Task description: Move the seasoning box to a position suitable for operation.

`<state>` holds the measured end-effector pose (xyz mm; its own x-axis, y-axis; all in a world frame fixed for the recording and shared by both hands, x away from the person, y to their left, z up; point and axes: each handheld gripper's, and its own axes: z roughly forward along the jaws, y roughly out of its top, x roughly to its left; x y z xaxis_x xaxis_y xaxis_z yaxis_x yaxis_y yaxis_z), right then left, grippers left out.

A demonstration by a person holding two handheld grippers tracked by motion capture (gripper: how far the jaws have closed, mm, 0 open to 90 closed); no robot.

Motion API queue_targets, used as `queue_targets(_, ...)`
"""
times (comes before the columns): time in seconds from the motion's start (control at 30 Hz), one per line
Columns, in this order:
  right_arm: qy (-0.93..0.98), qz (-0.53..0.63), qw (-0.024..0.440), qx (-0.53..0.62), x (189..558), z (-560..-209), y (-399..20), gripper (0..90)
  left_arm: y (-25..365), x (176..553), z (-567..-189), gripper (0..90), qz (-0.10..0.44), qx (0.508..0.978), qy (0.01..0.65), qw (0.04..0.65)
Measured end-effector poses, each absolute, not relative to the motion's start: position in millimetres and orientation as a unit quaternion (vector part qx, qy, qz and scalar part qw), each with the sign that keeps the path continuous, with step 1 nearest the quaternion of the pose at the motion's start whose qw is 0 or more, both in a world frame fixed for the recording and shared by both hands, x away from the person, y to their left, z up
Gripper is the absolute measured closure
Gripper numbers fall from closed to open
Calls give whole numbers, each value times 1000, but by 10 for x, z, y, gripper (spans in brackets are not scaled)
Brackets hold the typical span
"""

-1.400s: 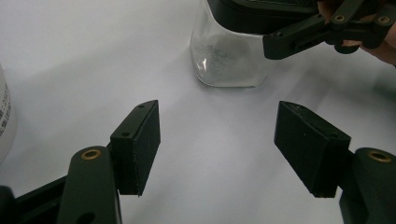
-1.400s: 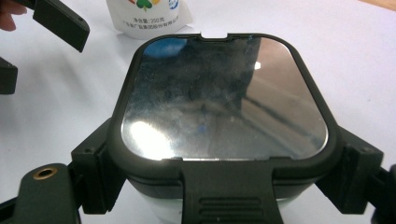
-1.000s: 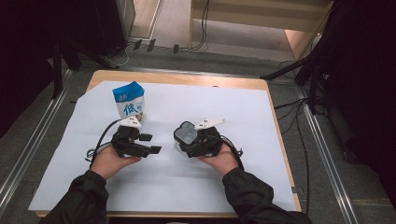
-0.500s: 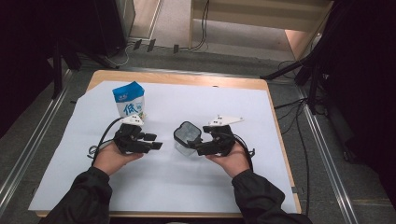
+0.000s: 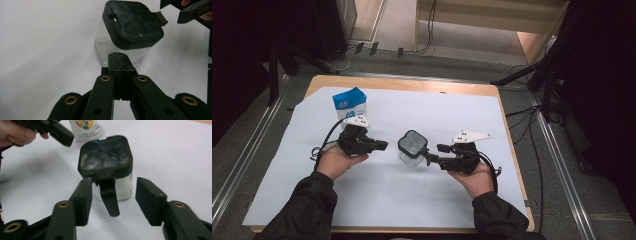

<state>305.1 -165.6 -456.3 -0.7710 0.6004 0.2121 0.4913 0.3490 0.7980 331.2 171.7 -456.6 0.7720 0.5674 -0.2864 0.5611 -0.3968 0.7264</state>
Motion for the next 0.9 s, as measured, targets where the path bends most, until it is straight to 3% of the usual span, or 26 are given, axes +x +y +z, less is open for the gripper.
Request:
queue_targets(0.13, 820, 462, 54, 333, 2994, -4609, -1705, 725, 1664, 3455, -4555, 900, -7, 835, 340, 434)
queue_targets(0.2, 821, 463, 58, 330, 2978, -4613, -1702, 757, 1648, 3474, -4572, 900, -2, 835, 340, 432)
queue_targets(0.23, 823, 464, 63, 322, 2964, -4625, -1691, 836, 1644, 3491, -4589, 900, -8, 834, 340, 436)
queue_targets(0.3, 822, 466, 69, 320, 2943, -4645, -1686, 888, 1620, 3493, -4607, 900, -6, 837, 337, 430)
queue_targets(0.9, 840, 452, 32, 299, 2954, -4921, -1413, 900, 1460, 3496, -4730, 900, 1, 839, 336, 429)
